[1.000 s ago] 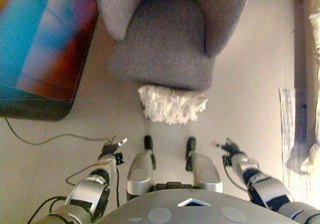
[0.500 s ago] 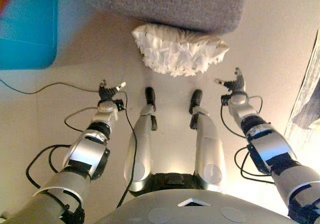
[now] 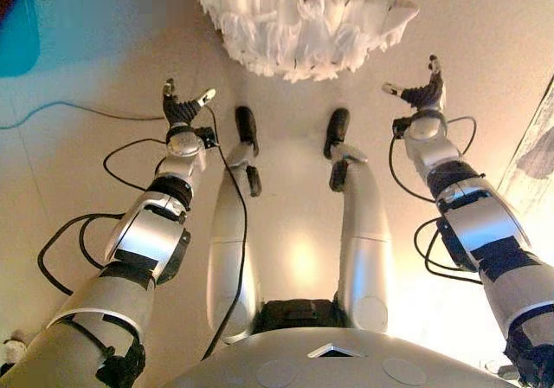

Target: Pick up the cushion and take it to the sofa

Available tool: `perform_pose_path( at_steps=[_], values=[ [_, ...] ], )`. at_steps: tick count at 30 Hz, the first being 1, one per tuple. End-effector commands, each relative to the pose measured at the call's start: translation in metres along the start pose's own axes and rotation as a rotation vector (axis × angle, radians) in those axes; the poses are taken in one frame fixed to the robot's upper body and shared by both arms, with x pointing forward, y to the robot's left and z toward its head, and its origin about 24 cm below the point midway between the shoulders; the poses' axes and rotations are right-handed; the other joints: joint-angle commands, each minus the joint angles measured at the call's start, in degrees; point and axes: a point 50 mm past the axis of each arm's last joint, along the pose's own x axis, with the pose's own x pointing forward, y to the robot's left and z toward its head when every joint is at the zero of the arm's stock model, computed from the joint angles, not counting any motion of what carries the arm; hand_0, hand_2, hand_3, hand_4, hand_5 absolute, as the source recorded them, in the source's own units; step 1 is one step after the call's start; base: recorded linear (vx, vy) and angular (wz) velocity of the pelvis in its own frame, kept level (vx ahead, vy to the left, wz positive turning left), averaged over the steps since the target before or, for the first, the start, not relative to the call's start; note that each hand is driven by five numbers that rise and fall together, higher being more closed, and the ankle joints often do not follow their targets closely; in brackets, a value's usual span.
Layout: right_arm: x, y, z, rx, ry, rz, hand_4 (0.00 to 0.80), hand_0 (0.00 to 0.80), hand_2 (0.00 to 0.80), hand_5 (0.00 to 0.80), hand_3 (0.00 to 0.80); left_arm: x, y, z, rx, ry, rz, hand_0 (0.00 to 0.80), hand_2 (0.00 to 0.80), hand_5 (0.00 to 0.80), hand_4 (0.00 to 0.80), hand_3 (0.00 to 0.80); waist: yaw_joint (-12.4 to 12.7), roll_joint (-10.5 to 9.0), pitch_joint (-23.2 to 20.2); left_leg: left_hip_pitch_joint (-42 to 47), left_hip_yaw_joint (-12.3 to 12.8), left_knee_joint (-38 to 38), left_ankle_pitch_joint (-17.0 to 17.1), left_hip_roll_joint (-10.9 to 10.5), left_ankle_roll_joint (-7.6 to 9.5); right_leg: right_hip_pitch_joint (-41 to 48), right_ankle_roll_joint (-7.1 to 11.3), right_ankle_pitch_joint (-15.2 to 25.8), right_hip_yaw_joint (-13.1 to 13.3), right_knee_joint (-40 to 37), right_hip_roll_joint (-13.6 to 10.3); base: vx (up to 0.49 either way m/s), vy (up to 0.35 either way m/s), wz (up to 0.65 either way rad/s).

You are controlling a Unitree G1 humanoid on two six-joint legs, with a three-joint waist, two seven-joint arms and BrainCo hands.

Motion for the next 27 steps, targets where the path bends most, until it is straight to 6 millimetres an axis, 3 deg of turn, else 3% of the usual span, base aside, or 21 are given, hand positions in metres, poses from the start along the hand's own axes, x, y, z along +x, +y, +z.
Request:
perform_pose_path(
  at_steps=[1, 10, 14, 15, 18, 21, 24, 27],
  values=[
    [0.008, -0.022, 0.004, -0.044, -0.013, -0.083, 0.0, 0.0, 0.0, 0.0, 0.0, 0.006, 0.007, 0.018, -0.026, -0.072, 0.071, 0.0, 0.0, 0.0, 0.0, 0.0, 0.08, 2.26, -0.24, -4.06, 2.99, 4.05, -4.11, -1.66, 2.37, -2.63, 0.69, 0.7, 1.35, 0.44, 1.6, 0.0, 0.0, 0.0],
    [0.021, -0.044, 0.032, -0.069, -0.079, -0.183, 0.0, 0.0, 0.0, 0.0, 0.0, 0.014, 0.016, 0.055, -0.006, -0.222, 0.119, 0.0, 0.0, 0.0, 0.0, 0.0, -0.45, 3.47, -0.24, -16.08, 3.8, 13.1, -7.19, -0.47, 2.18, -15.09, 1.27, -0.74, 2.2, 9.68, 0.8, 0.009, 0.015, 0.02],
    [0.026, -0.057, 0.058, -0.081, -0.163, -0.23, 0.0, 0.0, 0.0, 0.0, 0.0, 0.018, 0.019, 0.077, -0.024, -0.279, 0.145, 0.0, 0.0, 0.0, 0.0, 0.0, -0.67, 4.19, -0.24, -19.95, 4.11, 15.53, -7.88, -0.02, 2.01, -18.91, 1.49, -1.18, 3.17, 11.77, 0.67, 0.009, 0.022, 0.0],
    [0.027, -0.059, 0.064, -0.075, -0.183, -0.239, 0.0, 0.0, 0.0, 0.0, 0.0, 0.017, 0.02, 0.088, 0.003, -0.349, 0.179, 0.0, 0.0, 0.0, 0.0, 0.0, -0.68, 4.25, -0.24, -20.72, 4.08, 15.87, -8.0, 0.04, 1.97, -19.72, 1.54, -1.28, 3.27, 12.18, 0.54, 0.0, 0.0, 0.0],
    [0.029, -0.067, 0.084, -0.044, -0.245, -0.254, 0.0, 0.0, 0.0, 0.0, 0.0, 0.026, 0.036, 0.104, -0.031, -0.334, 0.166, 0.0, 0.0, 0.0, 0.0, 0.0, -0.8, 4.33, -0.24, -22.4, 3.99, 16.51, -8.28, 0.26, 1.74, -21.4, 1.62, -1.68, 3.22, 13.13, 0.01, 0.004, -0.004, -0.01],
    [0.031, -0.08, 0.098, -0.045, -0.316, -0.258, 0.0, 0.0, 0.0, 0.0, 0.0, 0.033, 0.057, 0.111, -0.038, -0.344, 0.136, 0.0, 0.0, 0.0, 0.0, 0.0, -0.99, 5.22, -0.24, -23.01, 4.16, 16.16, -8.17, 0.25, 1.17, -22.45, 1.86, -1.68, 3.66, 13.06, -0.01, 0.041, 0.024, 0.01],
    [0.031, -0.088, 0.108, -0.053, -0.375, -0.26, 0.0, 0.0, 0.0, 0.0, 0.0, 0.031, 0.063, 0.126, -0.072, -0.434, 0.097, 0.0, 0.0, 0.0, 0.0, 0.0, -1.25, 6.06, -0.24, -22.93, 4.68, 15.29, -7.78, 0.51, 0.73, -22.7, 2.07, -1.45, 4.19, 12.41, 0.23, 0.041, 0.052, 0.01],
    [0.03, -0.096, 0.123, -0.044, -0.452, -0.26, 0.0, 0.0, 0.0, 0.0, 0.0, 0.027, 0.061, 0.154, -0.108, -0.537, 0.07, 0.0, 0.0, 0.0, 0.0, 0.0, -1.49, 6.49, -0.24, -22.22, 5.0, 13.82, -7.32, 0.65, 0.39, -22.03, 2.27, -1.24, 4.34, 11.05, 0.46, 0.038, 0.021, 0.04]
  ],
)
